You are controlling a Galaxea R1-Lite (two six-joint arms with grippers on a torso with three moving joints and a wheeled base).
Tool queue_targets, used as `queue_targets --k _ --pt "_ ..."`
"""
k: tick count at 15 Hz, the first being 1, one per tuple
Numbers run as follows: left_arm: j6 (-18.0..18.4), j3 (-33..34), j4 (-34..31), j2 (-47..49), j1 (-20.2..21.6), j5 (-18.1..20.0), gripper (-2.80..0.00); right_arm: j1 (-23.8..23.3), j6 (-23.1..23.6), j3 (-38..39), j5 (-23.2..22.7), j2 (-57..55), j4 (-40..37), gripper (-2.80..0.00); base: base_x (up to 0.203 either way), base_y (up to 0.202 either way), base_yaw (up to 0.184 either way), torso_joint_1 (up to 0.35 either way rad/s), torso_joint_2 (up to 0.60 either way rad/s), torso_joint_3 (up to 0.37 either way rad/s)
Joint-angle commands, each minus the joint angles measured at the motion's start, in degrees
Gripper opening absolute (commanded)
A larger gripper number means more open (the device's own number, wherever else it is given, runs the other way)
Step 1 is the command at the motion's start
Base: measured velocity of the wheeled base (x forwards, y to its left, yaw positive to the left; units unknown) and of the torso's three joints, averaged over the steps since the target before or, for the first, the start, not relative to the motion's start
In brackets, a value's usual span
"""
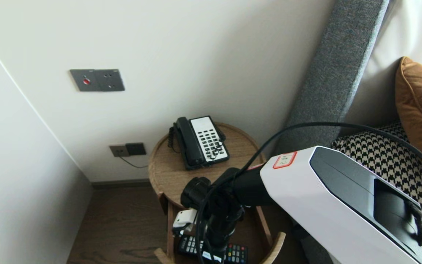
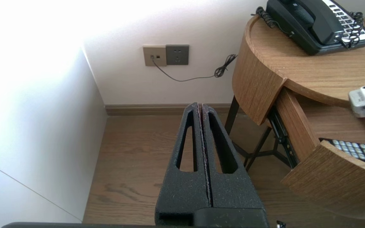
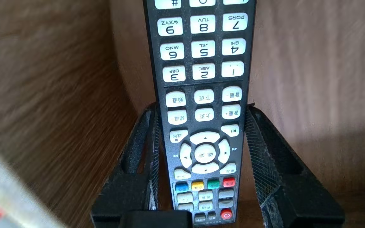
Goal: Put the remote controls on the table in the drawer one by one
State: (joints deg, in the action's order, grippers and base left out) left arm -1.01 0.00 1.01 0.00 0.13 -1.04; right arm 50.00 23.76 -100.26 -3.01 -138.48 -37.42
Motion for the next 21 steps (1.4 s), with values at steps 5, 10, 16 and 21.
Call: queue_targets --k 5,10,16,21 --pt "0.0 0.1 0.0 -0.3 0.0 0.0 -2.80 -0.6 0.1 -0.8 1.6 -2.2 2.2 -2.80 0.000 0.000 0.000 0.000 0.00 0.000" --pt "0.0 0.1 0.0 -0.3 0.0 0.0 -2.80 -1.2 0.1 -4.4 2.9 -3.7 2.2 -2.80 0.000 0.000 0.000 0.000 0.00 0.000" --pt "0.0 0.1 0.0 -0.3 0.0 0.0 -2.80 -2.0 0.1 -4.0 2.8 -3.3 2.0 -2.80 0.000 0.000 0.000 0.000 0.00 0.000" --pt "0.0 0.1 0.0 -0.3 0.0 0.0 -2.80 -1.4 0.0 -0.1 2.8 -0.3 2.1 -2.80 0.000 0.000 0.000 0.000 0.00 0.000"
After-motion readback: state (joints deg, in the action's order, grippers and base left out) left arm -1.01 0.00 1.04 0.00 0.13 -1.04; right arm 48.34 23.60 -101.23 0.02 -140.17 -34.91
